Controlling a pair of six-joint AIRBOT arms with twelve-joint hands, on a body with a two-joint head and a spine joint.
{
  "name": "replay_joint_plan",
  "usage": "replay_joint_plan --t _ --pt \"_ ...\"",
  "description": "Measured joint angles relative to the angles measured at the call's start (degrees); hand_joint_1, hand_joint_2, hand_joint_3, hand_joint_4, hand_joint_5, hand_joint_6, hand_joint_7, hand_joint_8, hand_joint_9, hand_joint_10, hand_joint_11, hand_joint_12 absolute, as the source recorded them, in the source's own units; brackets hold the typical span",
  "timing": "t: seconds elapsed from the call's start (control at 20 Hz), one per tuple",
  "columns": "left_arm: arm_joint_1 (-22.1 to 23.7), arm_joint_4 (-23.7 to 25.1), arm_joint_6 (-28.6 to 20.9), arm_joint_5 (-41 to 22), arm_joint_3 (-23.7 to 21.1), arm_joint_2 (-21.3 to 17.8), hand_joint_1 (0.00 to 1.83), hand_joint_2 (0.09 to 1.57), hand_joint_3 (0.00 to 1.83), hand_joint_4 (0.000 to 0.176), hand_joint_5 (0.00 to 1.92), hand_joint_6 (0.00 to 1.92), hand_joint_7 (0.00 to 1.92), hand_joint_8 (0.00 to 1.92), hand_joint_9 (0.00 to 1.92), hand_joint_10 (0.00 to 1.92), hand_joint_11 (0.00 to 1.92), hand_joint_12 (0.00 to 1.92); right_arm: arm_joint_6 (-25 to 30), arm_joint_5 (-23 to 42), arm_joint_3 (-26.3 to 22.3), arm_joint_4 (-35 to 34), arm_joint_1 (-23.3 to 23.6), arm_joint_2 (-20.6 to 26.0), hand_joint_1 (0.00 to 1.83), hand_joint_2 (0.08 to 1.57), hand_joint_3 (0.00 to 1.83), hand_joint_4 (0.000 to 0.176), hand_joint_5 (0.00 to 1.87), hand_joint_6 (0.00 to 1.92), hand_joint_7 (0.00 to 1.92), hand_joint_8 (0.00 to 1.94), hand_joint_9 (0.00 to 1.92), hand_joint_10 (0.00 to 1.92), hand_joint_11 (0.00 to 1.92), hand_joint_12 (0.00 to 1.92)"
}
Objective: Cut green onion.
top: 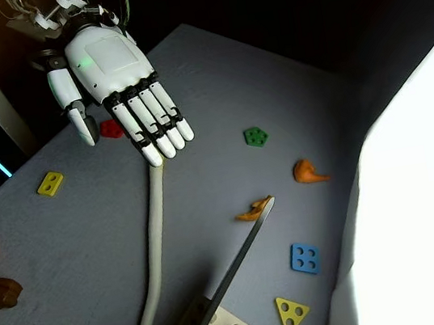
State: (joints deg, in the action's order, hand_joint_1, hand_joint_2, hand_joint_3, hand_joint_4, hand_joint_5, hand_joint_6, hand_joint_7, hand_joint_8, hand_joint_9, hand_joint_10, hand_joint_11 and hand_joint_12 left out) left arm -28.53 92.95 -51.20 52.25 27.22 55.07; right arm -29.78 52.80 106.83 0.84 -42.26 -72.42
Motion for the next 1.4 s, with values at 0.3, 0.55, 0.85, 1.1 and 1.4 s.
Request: replay_joint_plan --t 0.3,0.55,0.85,1.1,1.4 --pt "0.6 0.0 0.2 -0.1 -0.1 0.0 0.0 1.49 0.0 0.0 0.0 0.0 0.0 0.0 0.0 0.0 0.0 0.0 -1.1 -0.2 -5.9 4.3 4.9 6.3 0.91 0.93 0.01 0.034 0.0 0.0 0.0 0.0 0.0 0.0 0.0 0.0" --pt "0.9 0.1 0.4 0.0 -0.2 0.0 0.0 1.49 0.0 0.0 0.0 0.0 0.0 0.0 0.0 0.0 0.0 0.0 -1.1 -0.5 -14.6 12.0 8.3 14.2 0.9 0.95 0.01 0.031 0.0 0.0 0.0 0.0 0.0 0.0 0.0 0.0" --pt "1.0 0.1 0.6 0.2 -0.5 -0.3 0.0 1.49 0.0 0.0 0.01 0.01 0.01 0.0 0.01 0.0 0.0 0.0 -1.1 -3.6 -28.3 23.2 16.0 25.2 0.34 1.09 0.01 0.0 0.6 0.2 0.68 0.11 0.51 0.43 0.0 1.44" --pt "1.6 0.5 1.1 0.9 -0.7 -0.8 0.07 1.38 0.0 0.0 0.74 0.08 0.86 0.09 0.76 0.38 0.17 1.37 -5.1 -10.3 -40.2 24.7 17.3 30.8 0.21 1.19 0.01 0.0 0.82 1.13 0.93 1.13 0.7 1.42 0.42 1.91" --pt "3.3 -1.7 1.4 3.8 -4.0 -0.5 0.18 1.42 0.01 0.0 0.76 1.7 0.8 1.79 0.75 1.91 0.67 1.92 -5.7 -16.3 -49.4 23.8 18.6 34.1 0.14 1.22 0.0 0.156 1.31 1.91 1.44 1.9 1.46 1.92 1.44 1.92"
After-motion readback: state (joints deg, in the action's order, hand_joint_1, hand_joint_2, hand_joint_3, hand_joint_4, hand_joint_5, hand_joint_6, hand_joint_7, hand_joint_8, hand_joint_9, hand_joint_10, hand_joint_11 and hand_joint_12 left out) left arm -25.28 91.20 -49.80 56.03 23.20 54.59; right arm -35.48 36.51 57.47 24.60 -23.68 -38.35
